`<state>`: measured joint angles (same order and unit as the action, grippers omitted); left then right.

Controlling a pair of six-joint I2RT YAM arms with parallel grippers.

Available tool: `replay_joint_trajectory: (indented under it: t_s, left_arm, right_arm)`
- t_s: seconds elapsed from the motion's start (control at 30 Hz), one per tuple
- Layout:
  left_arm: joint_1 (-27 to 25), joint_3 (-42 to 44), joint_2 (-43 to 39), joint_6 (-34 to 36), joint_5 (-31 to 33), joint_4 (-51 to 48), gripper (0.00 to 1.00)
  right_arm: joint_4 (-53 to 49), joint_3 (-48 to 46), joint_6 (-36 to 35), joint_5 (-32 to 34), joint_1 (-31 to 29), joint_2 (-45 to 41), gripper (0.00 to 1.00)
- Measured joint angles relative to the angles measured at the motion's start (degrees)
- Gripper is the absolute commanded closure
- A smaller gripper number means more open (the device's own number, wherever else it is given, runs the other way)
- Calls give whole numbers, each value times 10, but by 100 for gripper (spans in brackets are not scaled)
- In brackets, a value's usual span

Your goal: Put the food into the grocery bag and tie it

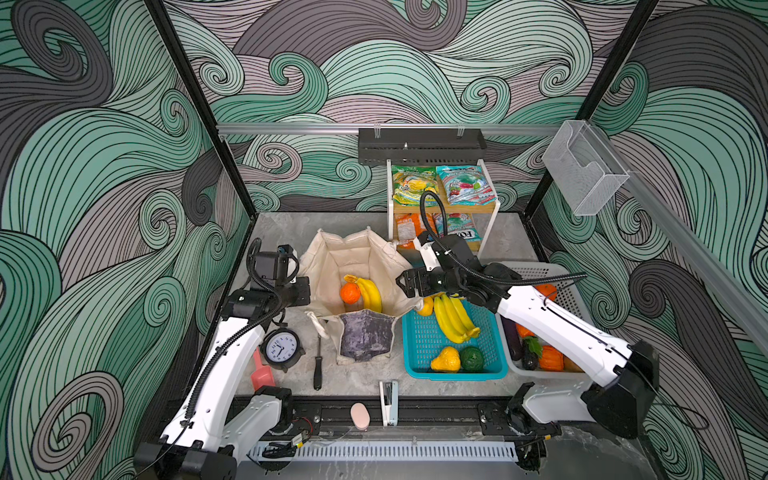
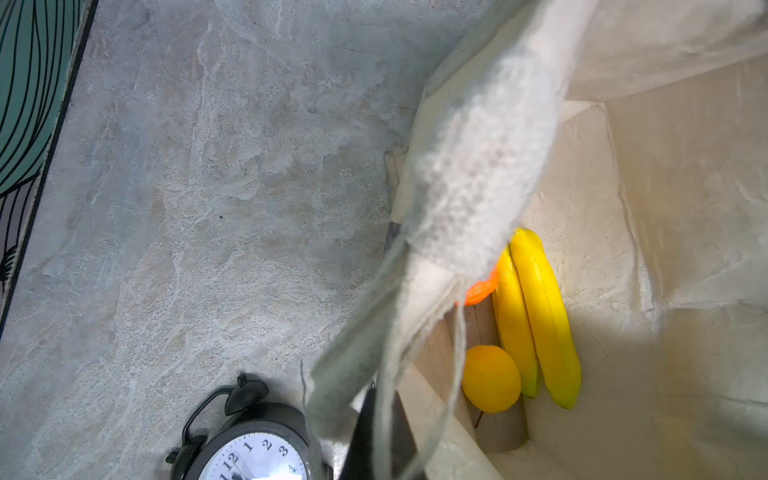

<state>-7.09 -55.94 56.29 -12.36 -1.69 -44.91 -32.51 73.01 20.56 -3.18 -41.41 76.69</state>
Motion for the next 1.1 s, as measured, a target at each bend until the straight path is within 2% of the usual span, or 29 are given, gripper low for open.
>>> replay_joint_trajectory:
  t_s: [0.23,0.33,0.47,0.7,0.8,1.1]
  left_arm:
    - [0,7,-17,0,5,1,100]
    - [0,7,-19,0,12,1,100]
    - [0,8,-24,0,20,0,100]
    - [0,10,-28,0,23,0,100]
    - [0,10,-29,0,23,0,100]
    - [0,12,-29,0,23,0,100]
  right_arm:
    - [-20,92,-11,-32,107,-84,0]
    - [-20,143,-11,-56,153,-82,0]
    - [-25,204,-7,-89,193,-41,5]
    - [-38,271,9,-108,201,52,25]
    - [-67,332,11,-102,201,99,31]
    - [-136,454,-2,-40,184,201,42]
